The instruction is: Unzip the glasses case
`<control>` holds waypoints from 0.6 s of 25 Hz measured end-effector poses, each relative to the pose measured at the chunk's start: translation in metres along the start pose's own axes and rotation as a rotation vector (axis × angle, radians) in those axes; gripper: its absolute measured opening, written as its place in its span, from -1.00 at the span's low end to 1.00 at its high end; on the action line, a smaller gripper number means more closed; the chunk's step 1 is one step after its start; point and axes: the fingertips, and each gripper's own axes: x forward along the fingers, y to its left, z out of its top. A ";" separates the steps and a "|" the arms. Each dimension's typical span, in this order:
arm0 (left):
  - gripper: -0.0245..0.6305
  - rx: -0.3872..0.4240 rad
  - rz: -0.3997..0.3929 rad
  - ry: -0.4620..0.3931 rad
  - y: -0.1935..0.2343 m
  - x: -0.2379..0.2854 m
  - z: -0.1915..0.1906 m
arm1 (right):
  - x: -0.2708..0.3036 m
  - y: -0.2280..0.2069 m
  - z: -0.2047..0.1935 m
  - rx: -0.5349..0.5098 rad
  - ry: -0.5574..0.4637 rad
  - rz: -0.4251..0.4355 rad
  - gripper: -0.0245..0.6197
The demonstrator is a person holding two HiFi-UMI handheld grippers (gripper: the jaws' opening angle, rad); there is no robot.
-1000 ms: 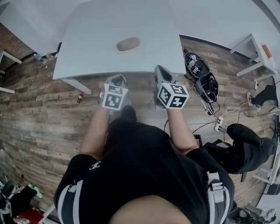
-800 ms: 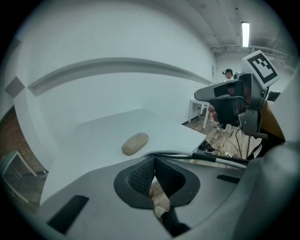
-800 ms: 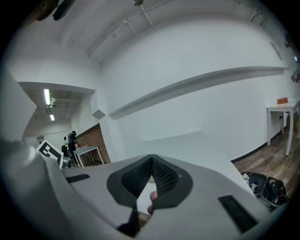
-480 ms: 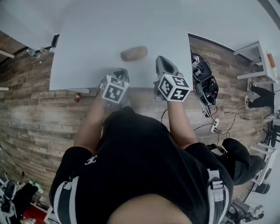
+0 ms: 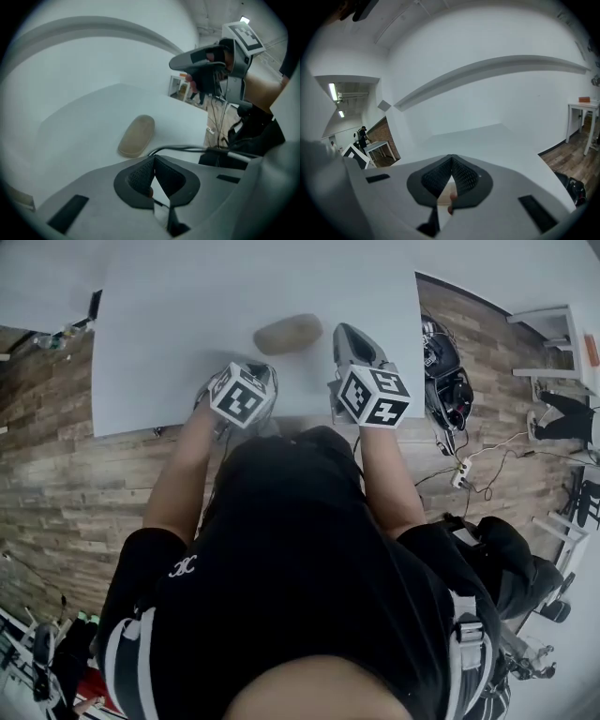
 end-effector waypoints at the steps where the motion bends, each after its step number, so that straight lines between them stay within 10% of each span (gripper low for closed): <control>1: -0.92 0.043 -0.031 0.065 0.000 0.004 -0.007 | 0.001 -0.005 0.000 0.009 -0.002 -0.011 -0.91; 5: -0.92 0.227 -0.034 0.248 0.016 0.012 -0.021 | 0.008 -0.029 0.005 0.045 -0.012 -0.044 -0.91; 15: -0.65 0.057 -0.015 0.069 0.052 0.036 0.053 | 0.029 -0.075 0.029 0.042 0.011 -0.036 -0.91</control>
